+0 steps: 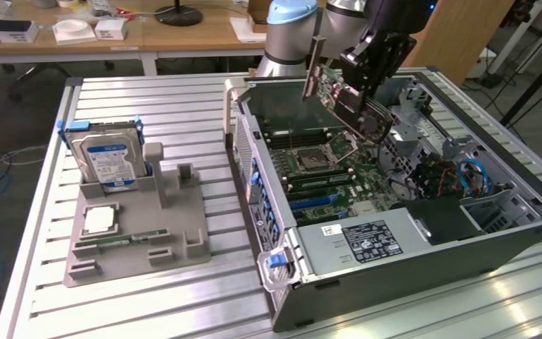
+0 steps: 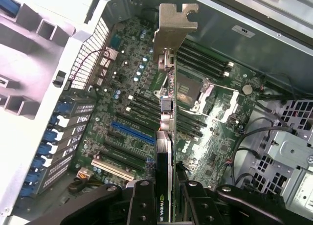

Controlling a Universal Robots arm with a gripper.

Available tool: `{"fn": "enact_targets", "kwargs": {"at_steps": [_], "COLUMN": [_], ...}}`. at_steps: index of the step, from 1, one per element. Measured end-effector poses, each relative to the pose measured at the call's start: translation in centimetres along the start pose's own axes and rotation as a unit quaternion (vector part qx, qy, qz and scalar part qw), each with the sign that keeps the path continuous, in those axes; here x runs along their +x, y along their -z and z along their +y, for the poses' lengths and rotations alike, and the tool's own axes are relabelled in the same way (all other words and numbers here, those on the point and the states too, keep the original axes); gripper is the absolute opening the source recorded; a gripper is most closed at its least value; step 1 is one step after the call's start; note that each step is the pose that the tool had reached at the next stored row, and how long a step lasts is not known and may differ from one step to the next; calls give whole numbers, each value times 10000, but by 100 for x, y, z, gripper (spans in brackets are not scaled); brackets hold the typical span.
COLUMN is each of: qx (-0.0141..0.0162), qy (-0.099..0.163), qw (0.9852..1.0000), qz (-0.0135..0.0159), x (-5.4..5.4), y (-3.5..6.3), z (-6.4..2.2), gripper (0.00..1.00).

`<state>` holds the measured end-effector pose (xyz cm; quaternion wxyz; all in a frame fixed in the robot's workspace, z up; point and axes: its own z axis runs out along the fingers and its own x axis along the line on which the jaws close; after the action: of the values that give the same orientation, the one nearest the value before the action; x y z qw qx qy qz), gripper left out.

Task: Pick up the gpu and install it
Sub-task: 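Insert the gpu into the slot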

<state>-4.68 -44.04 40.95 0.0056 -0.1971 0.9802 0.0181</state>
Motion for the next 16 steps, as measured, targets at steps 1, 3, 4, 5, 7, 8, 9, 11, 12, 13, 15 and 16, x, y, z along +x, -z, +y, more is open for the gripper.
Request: {"fn": "enact_targets", "kwargs": {"at_steps": [1, 3, 4, 5, 7, 8, 9, 11, 12, 13, 15, 16], "qx": [-1, -1, -1, -1, -1, -2, -2, -2, -2, -2, -2, -2], "qy": [16, 46, 56, 63, 72, 76, 79, 85, 88, 90, 96, 100], "qw": [10000, 10000, 10000, 10000, 10000, 10000, 10000, 10000, 10000, 10000, 10000, 10000], "qz": [1, 1, 2, 2, 2, 2, 2, 3, 3, 3, 3, 4], "x": [0, -2, -2, -3, -4, -5, -5, -4, -4, -4, -4, -4], "y": [0, -1, -1, -1, -1, -1, -2, -1, -1, -1, -1, -1], "z": [0, 3, 4, 6, 10, 10, 10, 10, 10, 10, 10, 10], "gripper": [26, 26, 26, 26, 26, 26, 26, 26, 26, 26, 26, 26]}}
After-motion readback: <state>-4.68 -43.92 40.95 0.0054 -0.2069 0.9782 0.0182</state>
